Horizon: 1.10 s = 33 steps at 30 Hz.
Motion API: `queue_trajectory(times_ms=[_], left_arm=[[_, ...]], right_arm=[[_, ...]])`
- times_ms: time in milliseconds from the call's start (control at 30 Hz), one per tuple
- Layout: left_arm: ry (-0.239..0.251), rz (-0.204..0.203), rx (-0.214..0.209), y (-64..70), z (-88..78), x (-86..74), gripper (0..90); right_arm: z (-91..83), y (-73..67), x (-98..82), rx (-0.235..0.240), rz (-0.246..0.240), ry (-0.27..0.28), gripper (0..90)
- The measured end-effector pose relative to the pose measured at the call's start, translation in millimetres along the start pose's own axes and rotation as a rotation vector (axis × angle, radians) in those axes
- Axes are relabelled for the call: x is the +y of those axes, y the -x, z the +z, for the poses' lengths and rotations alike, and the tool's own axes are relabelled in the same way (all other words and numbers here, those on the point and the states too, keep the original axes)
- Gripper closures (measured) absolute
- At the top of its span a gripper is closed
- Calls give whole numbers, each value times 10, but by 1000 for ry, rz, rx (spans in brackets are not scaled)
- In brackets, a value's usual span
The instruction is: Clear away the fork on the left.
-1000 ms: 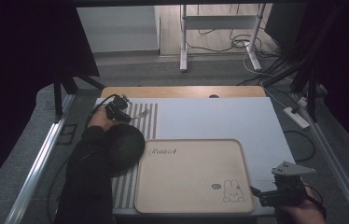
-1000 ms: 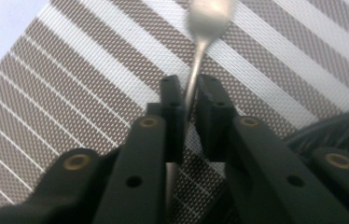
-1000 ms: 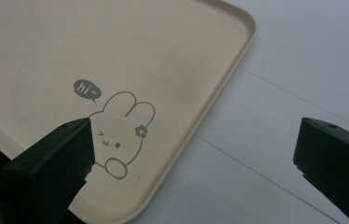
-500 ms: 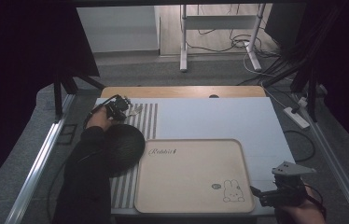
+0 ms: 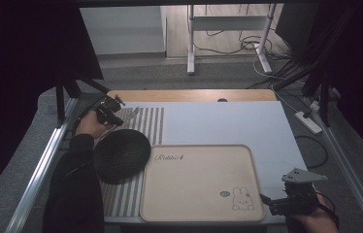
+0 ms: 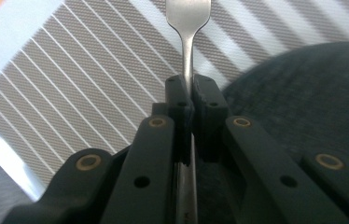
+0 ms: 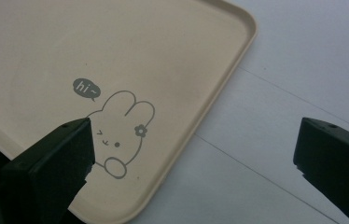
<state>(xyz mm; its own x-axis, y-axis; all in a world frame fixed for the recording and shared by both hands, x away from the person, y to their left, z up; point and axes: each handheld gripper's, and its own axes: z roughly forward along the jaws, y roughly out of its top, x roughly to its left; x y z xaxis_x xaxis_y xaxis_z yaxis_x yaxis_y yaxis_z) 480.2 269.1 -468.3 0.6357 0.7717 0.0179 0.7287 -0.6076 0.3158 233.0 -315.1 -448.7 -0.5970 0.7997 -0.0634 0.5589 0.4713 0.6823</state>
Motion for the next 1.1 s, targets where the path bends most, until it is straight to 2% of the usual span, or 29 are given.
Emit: queue_trajectory(times_ms=[167, 267, 500, 533, 800, 1100], left_arm=[[13, -17, -61, 125, 4, -138, 858], [17, -38, -80, 213, 23, -206, 858], [55, -40, -141, 469, 30, -295, 858], [55, -29, -147, 512, 21, -294, 858], [72, -11, -154, 766, -42, -311, 858], [100, -12, -181, 1059, -86, -359, 858]], right_arm=[[1, -2, 1, -2, -1, -1, 0], [3, -2, 2, -2, -1, -3, 0], [8, -6, 3, -3, -2, -4, 0], [7, -6, 3, -3, -3, -4, 0], [0, -11, 3, -4, -9, -5, 0], [-7, -22, -1, 1, -20, 5, 0]])
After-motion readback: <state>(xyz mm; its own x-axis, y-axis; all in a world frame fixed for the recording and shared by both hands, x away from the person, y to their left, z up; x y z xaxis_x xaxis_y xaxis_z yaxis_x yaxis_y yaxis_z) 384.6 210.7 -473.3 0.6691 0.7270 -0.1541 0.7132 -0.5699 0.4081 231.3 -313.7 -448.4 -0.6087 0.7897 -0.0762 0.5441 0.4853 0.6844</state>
